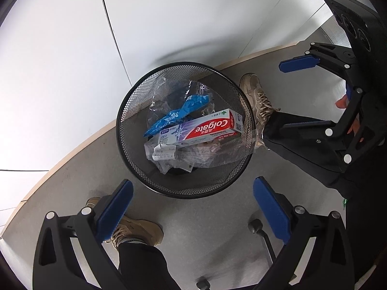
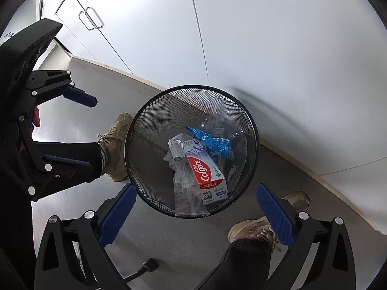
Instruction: Collect trash
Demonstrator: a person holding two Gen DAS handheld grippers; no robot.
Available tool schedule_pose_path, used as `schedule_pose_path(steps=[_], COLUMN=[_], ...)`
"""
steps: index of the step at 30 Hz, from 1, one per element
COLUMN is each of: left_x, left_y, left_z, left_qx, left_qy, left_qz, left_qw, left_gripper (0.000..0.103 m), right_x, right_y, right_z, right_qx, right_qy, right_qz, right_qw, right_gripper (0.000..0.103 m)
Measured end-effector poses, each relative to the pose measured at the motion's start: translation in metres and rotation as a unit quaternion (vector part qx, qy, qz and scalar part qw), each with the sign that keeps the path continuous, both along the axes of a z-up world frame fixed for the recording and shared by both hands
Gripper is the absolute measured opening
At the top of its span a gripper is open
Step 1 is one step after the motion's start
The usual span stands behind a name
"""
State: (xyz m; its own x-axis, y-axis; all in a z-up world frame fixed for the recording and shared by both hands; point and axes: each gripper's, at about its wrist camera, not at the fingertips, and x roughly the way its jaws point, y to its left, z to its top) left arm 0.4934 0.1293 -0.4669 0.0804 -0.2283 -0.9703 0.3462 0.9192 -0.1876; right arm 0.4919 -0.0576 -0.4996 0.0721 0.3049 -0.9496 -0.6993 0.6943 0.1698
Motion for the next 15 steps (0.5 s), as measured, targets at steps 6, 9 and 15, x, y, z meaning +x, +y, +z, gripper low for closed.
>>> schedule_pose_path(steps=[6, 9, 15], left_x=[0.0023, 0.0022, 0.0039], left_y=[0.0025, 0.0023, 0.0036], left_z=[0.0003, -0.0001, 0.0002], left_qx=[-0.001, 0.000, 0.000], left_qy=[0.001, 0.002, 0.001], left_qz=[0.005, 0.004, 0.008], left_qw=[1.0000, 1.0000, 1.0000], left_gripper=[0.099, 0.099, 0.099], right_x=[0.0016, 0.0015, -0.0006], right_y=[-0.0021, -0.0032, -0.0026], right_z=[0.0010, -0.0003, -0.0001], right_qx=[0.005, 0.006, 0.005], right_qy=[-0.003, 0.000, -0.002], right_qz=[-0.008, -0.010, -0.006], right_qw=[1.000, 1.000, 1.000], right_gripper=[0.100, 0.100, 0.100])
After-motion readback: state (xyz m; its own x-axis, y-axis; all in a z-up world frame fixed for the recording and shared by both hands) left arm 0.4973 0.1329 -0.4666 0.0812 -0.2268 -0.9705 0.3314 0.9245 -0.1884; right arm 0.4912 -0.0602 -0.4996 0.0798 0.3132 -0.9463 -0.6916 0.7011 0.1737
